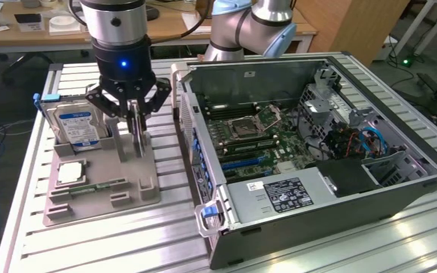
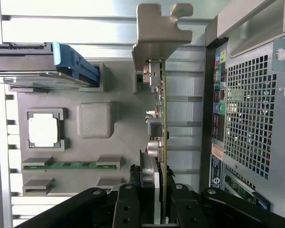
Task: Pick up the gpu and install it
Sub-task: 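Pick up the gpu and move the gpu toward the slot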
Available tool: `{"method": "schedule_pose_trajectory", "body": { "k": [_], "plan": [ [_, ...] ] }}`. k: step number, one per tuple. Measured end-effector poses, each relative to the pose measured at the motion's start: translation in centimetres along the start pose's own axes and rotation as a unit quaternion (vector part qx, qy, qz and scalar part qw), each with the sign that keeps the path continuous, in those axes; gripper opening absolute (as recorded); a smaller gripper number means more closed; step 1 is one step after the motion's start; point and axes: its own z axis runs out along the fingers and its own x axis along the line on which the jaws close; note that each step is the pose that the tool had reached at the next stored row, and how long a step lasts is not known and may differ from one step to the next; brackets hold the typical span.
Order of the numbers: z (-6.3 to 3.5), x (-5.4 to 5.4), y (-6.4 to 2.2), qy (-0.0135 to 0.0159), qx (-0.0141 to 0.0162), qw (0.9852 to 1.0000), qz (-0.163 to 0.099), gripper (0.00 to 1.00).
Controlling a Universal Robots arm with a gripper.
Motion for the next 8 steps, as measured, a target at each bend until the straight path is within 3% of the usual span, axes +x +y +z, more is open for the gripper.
{"method": "schedule_pose_trajectory", "body": {
  "k": [8],
  "plan": [
    [-0.35, -0.01, 0.00, -0.0003, -0.0001, 1.0000, 0.000, 0.28]
  ]
}}
